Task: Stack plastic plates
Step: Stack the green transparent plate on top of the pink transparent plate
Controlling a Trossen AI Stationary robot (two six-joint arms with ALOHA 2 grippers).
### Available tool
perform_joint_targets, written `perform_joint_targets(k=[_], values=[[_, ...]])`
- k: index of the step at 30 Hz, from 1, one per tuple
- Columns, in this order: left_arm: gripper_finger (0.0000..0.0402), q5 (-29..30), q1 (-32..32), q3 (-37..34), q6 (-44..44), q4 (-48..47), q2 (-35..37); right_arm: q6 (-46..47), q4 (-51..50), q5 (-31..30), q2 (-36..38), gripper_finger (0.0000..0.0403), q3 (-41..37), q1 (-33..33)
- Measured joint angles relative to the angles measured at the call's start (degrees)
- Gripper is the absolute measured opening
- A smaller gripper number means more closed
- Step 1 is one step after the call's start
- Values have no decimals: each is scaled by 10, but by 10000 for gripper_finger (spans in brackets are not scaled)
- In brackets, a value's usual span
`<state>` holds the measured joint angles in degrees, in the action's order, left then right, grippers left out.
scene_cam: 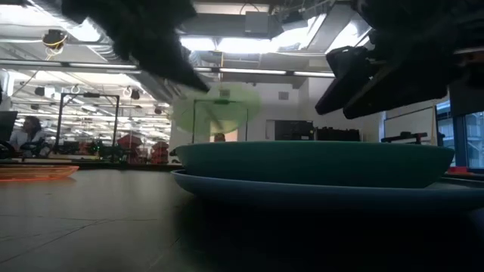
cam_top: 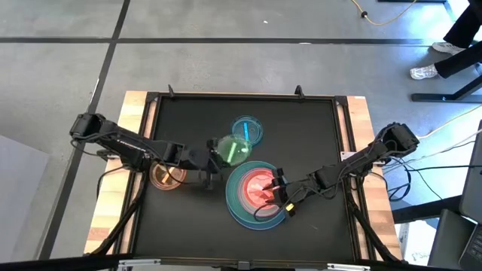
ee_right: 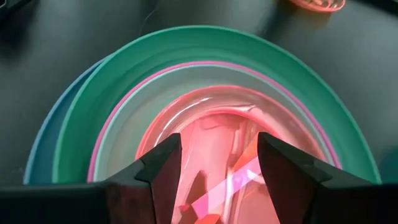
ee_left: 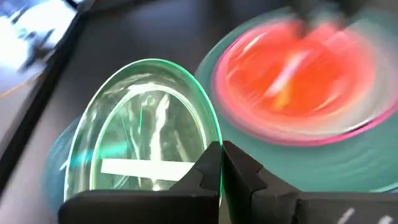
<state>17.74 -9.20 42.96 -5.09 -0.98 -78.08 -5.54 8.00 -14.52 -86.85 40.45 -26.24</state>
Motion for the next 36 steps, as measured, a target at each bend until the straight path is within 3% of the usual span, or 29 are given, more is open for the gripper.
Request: perform_joint_targets(k=[3,8,16,21,26,36], values=[[1,-57,-7,0,-22,55,-3,-11,-5,0,18,202,0,-6],[1,-100,-20,-1,-58,113,-14,-19,-57,-15,103,202,0,-37],[1,-146,-17,43,-103,161,-101,0,-136,-114,246,202,0,-103],[1,-185,-20,123,-107,157,-174,7,-147,-114,256,202,0,-123],[1,-188,-29,182,-107,130,-232,8,-160,-114,251,202,0,-124],[42,-198,-19,202,2,89,-252,9,-158,-114,251,202,0,-124]])
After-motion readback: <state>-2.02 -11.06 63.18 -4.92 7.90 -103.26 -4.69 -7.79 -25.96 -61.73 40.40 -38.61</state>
